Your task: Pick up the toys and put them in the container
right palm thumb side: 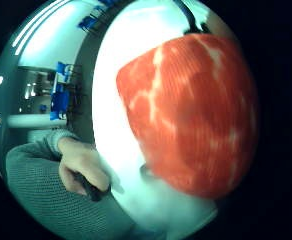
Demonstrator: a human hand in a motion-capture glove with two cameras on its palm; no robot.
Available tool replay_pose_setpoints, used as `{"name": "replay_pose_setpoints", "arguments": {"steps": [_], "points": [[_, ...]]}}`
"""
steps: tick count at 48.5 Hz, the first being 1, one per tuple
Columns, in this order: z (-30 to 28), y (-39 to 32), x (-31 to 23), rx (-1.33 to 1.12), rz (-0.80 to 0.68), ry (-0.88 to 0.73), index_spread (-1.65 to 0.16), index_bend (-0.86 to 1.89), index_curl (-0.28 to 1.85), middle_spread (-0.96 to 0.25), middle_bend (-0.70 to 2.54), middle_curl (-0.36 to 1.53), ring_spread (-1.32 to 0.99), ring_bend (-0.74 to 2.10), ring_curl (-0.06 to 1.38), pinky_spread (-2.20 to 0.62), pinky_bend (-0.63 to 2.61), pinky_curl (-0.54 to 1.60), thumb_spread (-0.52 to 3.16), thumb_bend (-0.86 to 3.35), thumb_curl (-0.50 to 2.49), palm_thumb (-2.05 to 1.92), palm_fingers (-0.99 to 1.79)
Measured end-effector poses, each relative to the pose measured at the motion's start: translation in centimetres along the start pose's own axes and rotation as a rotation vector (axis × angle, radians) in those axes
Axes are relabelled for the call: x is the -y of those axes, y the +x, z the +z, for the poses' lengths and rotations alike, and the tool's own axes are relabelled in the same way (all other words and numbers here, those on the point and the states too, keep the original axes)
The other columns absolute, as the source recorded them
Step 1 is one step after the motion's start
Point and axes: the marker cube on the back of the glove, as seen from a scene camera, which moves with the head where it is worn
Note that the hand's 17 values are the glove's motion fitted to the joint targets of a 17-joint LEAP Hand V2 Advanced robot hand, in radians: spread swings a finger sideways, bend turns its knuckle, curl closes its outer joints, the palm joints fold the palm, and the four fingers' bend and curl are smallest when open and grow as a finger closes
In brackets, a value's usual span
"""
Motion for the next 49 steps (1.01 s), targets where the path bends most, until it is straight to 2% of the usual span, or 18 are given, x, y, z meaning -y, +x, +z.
{"name": "replay_pose_setpoints", "arguments": {"steps": [1,6,16,22,25,30,36,41,49], "points": [[-0.2,0.0,0.1,0.015,0.000,0.015,-0.42,0.13,0.34,-0.27,0.42,0.35,-0.34,0.60,0.33,-0.22,0.82,0.34,1.34,0.13,0.43,0.45,0.75],[-2.3,-0.1,0.6,0.035,-0.008,0.045,-0.42,0.31,0.40,-0.31,0.56,0.42,-0.45,0.67,0.38,-0.33,0.75,0.34,1.20,0.17,0.53,0.60,0.94],[-11.2,-0.1,0.7,-0.023,-0.073,0.144,-0.39,0.53,0.59,-0.33,0.76,0.57,-0.58,0.79,0.50,-0.41,0.73,0.39,0.97,0.18,0.67,0.66,0.92],[-15.0,0.6,3.2,-0.032,-0.100,0.162,-0.37,0.61,0.68,-0.34,0.84,0.64,-0.64,0.84,0.55,-0.44,0.76,0.42,0.86,0.16,0.73,0.66,0.86],[-17.6,2.0,6.5,-0.017,-0.041,0.190,-0.37,0.63,0.72,-0.34,0.87,0.68,-0.65,0.85,0.57,-0.45,0.79,0.44,0.82,0.15,0.76,0.65,0.82],[-20.8,5.6,14.2,-0.052,0.163,0.233,-0.36,0.66,0.78,-0.34,0.90,0.73,-0.67,0.87,0.61,-0.46,0.83,0.46,0.77,0.13,0.80,0.64,0.76],[-21.5,10.8,21.4,-0.074,0.295,0.159,-0.35,0.67,0.85,-0.34,0.91,0.78,-0.69,0.90,0.65,-0.46,0.89,0.48,0.72,0.12,0.85,0.63,0.69],[-20.7,13.3,23.9,-0.101,0.333,0.091,-0.35,0.65,0.90,-0.34,0.92,0.82,-0.70,0.91,0.68,-0.46,0.94,0.50,0.71,0.11,0.88,0.63,0.63],[-18.3,15.5,24.4,-0.089,0.366,0.021,-0.35,0.62,0.96,-0.34,0.92,0.88,-0.70,0.93,0.72,-0.45,1.00,0.51,0.70,0.09,0.92,0.61,0.56]]}}
